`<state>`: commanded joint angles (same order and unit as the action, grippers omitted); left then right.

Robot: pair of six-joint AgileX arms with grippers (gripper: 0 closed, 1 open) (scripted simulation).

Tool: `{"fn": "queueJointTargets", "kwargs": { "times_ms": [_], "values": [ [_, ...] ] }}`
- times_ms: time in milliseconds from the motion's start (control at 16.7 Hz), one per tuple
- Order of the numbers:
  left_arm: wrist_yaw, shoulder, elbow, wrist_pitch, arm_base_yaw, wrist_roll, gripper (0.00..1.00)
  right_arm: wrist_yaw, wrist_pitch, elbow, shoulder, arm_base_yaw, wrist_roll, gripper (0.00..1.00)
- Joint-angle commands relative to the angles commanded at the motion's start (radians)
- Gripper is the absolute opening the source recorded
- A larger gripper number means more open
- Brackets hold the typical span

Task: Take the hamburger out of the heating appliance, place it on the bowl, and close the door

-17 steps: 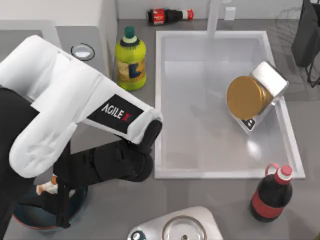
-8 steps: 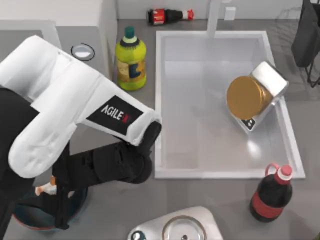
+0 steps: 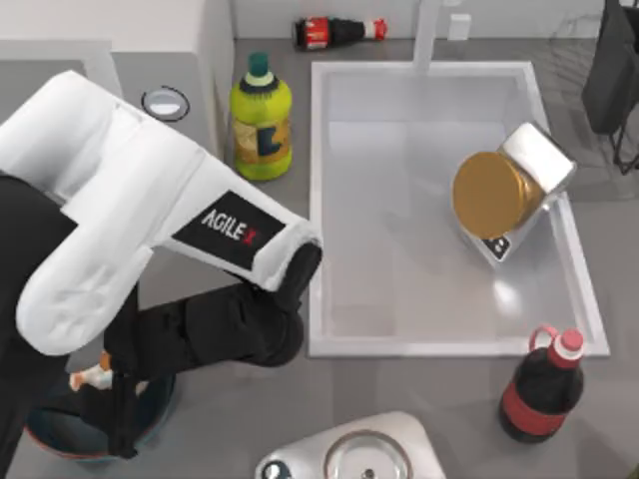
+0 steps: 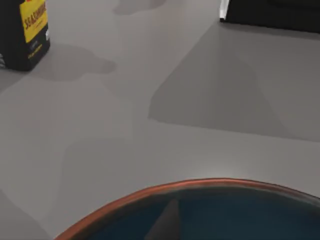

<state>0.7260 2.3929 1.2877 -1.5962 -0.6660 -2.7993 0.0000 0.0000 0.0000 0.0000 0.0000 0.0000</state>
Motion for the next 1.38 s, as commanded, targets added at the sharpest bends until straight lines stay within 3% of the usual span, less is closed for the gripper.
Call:
{"fn": "queueJointTargets", "kwargs": {
  "times_ms": [120,540,600,840,1080,1380],
  "values": [
    [0.000,0.000,0.000,0.000,0.000,0.000,1.00,0.000,0.000,0.000,0.000,0.000,0.000,1.00],
    [0.000,0.000,0.000,0.000,0.000,0.000,1.00,0.000,0.000,0.000,0.000,0.000,0.000,1.00],
    [0.032,-0.054,0.008,-0.016,-0.016,-0.069,1.00,0.000,0.000,0.000,0.000,0.000,0.000,1.00],
    [0.008,-0.112,-0.042,0.040,0.005,-0.009,1.00,0.000,0.000,0.000,0.000,0.000,0.000,1.00],
    [-0.074,-0.328,-0.205,0.249,0.076,0.216,1.00,0.000,0.000,0.000,0.000,0.000,0.000,1.00],
    [-0.219,-0.786,-0.483,0.637,0.206,0.731,1.00,0.000,0.000,0.000,0.000,0.000,0.000,1.00]
  ]
}}
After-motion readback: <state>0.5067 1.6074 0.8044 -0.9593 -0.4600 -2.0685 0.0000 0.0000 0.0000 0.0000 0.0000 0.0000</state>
